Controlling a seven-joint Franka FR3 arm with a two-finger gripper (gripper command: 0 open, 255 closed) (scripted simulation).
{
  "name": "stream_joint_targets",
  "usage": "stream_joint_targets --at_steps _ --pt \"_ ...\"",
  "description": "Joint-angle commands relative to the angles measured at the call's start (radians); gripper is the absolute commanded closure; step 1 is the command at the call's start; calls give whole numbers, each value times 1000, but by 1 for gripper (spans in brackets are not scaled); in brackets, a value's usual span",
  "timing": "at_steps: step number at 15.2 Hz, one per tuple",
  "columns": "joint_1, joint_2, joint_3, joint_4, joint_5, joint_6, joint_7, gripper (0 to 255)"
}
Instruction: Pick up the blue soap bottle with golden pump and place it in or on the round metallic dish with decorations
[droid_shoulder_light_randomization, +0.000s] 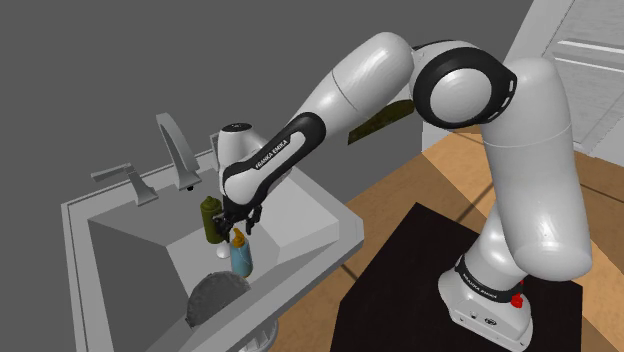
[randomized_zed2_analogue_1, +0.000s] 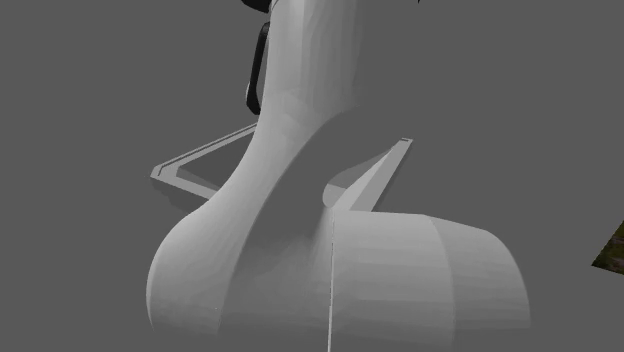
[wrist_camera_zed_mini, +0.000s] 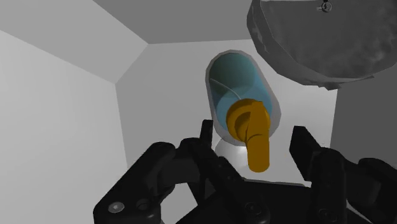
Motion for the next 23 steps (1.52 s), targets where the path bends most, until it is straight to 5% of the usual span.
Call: stream_joint_targets --at_steps 1,9,23 --pt "0 0 0 0 0 0 0 255" --pt "0 0 0 0 0 0 0 255" --pt "-9 -122 8 18 7 -138 19 255"
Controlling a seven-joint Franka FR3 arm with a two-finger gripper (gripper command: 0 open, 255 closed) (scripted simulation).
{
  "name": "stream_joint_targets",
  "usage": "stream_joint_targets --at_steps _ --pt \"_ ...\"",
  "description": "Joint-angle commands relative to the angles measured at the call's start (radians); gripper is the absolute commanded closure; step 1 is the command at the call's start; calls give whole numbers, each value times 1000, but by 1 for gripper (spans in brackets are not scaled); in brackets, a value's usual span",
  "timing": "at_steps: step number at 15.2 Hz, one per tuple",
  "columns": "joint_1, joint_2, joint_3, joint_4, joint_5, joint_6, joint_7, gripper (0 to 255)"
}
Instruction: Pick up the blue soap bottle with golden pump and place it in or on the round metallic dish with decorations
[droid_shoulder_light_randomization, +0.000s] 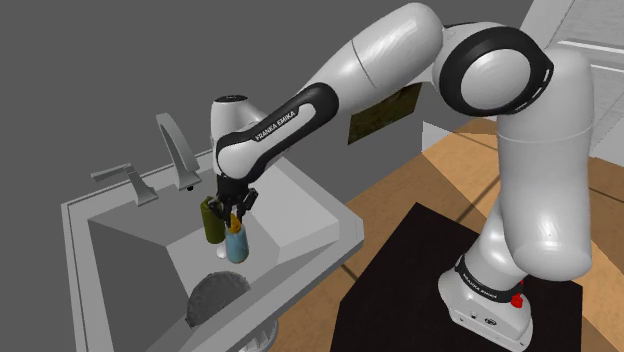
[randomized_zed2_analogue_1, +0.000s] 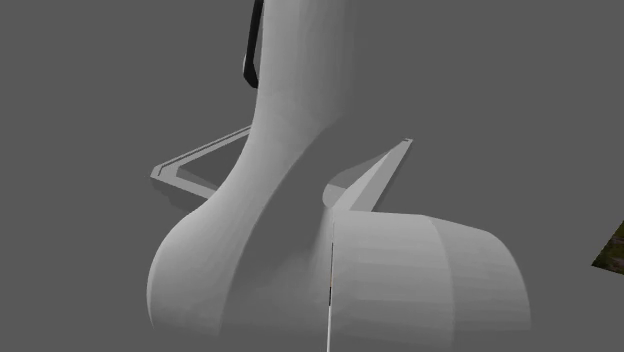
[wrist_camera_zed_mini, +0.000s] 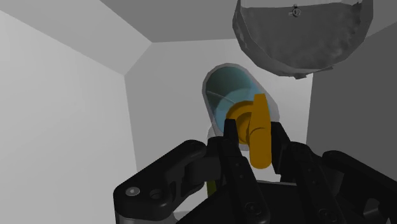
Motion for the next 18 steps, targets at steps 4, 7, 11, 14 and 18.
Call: stream_joint_targets --at_steps 4,7,11,14,18 --pt "-2 -38 2 17 2 -54 8 255" --pt "-4 -58 3 30 2 -87 12 255" --pt "-6 -84 4 49 3 -131 18 255" --pt "-7 -97 5 62 4 -157 22 255" --pt "49 -107 25 101 -13 -191 111 255"
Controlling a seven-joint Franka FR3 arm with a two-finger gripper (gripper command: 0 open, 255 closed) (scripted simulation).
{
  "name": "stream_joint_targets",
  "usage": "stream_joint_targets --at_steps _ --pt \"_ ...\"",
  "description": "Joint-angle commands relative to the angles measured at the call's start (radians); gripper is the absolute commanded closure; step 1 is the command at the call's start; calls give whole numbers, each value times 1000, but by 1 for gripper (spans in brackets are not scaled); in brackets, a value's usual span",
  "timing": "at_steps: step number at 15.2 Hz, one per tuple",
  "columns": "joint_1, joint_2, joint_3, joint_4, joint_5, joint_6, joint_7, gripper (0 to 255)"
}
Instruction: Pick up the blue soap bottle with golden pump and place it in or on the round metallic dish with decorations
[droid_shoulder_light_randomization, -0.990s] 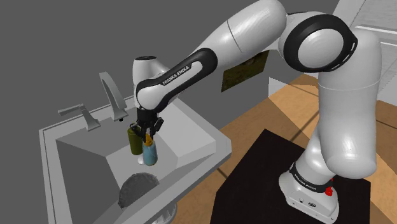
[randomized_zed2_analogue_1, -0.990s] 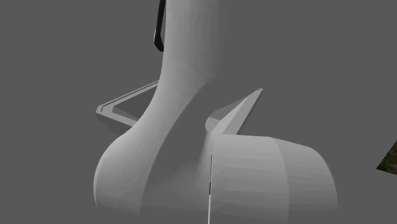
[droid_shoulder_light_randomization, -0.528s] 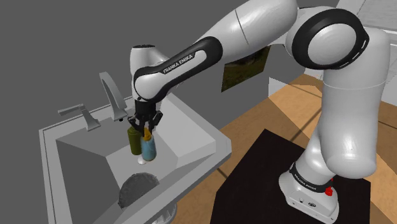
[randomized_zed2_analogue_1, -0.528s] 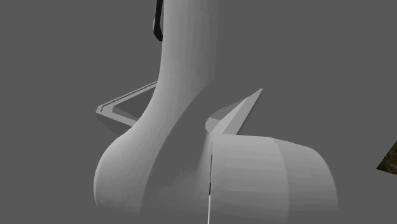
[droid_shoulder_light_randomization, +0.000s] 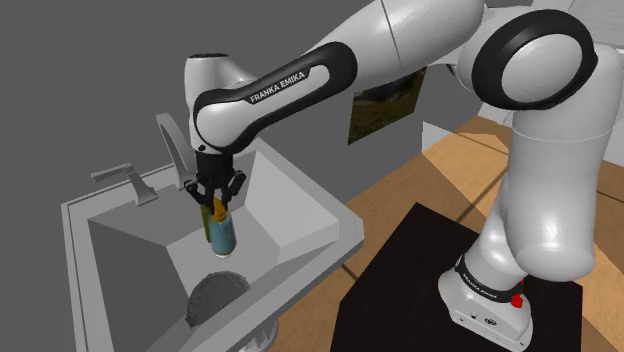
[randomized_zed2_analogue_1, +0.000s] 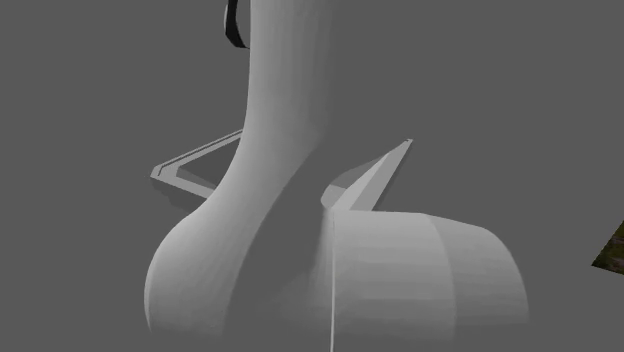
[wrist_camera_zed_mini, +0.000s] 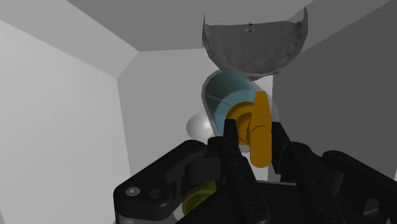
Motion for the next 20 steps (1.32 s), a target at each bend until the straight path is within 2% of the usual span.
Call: stream_joint_targets --at_steps 1,9,20 --pt "27 -6 10 18 -8 -17 44 255" --pt "153 31 47 182 -61 -119 233 255" --pt "156 73 43 93 -65 10 221 255"
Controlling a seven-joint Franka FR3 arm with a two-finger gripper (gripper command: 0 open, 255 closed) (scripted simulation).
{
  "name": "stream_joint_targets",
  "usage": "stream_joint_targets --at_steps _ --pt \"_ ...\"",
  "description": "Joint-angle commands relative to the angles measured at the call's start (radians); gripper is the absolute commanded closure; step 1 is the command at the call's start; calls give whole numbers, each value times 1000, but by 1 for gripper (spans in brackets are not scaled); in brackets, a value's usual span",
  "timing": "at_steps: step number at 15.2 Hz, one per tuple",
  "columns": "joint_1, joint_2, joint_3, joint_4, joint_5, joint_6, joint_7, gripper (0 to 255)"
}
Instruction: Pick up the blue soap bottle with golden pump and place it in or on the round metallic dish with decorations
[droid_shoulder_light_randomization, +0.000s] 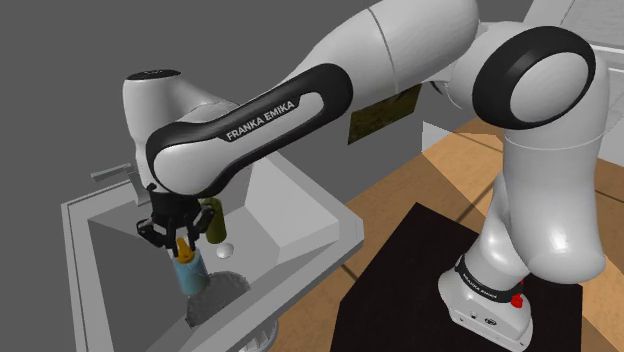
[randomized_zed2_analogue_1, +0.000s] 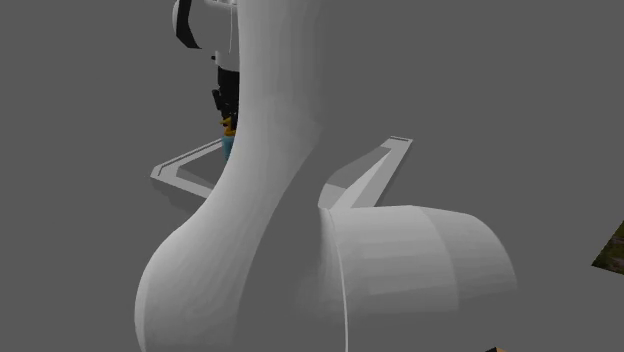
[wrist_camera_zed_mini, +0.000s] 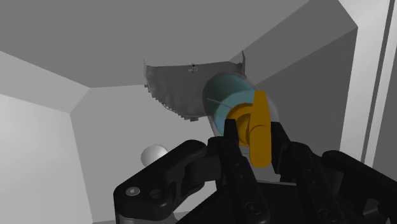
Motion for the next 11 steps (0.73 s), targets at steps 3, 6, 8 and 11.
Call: stream_joint_targets --at_steps 3,6,8,11 --pt "3 19 -2 -28 -3 48 -2 255" --pt "5 36 -3 -45 -5 81 -4 255" --pt "6 48 -5 -55 -7 103 -6 255" --pt "8 67 -7 -68 -10 135 -9 255"
